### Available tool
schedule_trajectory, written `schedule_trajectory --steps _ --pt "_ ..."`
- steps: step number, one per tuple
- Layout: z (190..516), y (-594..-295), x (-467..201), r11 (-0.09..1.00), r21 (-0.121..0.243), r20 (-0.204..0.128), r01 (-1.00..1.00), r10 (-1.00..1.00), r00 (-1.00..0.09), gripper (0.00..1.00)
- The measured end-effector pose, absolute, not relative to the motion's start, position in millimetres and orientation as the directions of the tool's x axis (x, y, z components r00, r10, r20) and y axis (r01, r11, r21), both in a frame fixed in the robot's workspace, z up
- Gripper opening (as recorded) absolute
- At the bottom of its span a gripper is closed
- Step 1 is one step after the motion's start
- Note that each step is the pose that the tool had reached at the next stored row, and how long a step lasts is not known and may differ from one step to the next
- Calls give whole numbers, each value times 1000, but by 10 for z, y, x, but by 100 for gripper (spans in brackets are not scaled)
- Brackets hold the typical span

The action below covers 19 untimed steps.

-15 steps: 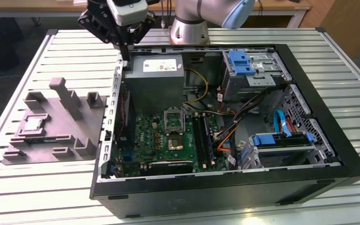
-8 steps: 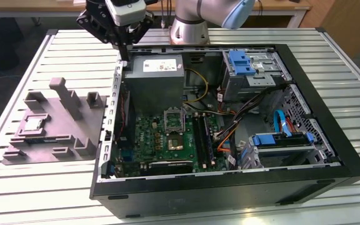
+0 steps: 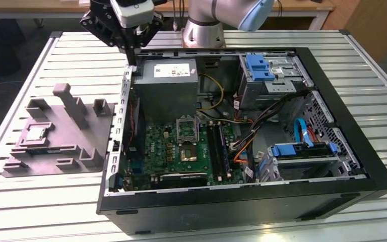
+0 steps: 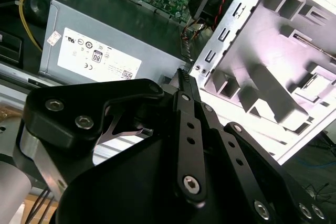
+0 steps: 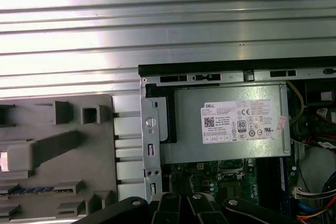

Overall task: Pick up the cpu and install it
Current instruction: 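Reach for the cpu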

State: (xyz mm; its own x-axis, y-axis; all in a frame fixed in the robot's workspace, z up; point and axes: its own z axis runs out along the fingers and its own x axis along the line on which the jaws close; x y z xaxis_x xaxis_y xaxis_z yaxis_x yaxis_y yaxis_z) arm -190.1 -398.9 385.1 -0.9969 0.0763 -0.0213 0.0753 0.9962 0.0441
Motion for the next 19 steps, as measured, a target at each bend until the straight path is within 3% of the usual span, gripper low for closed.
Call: schedule_trajectory --steps 19 --pt "3851 -3990 -1955 996 44 -21 75 76 -997 11"
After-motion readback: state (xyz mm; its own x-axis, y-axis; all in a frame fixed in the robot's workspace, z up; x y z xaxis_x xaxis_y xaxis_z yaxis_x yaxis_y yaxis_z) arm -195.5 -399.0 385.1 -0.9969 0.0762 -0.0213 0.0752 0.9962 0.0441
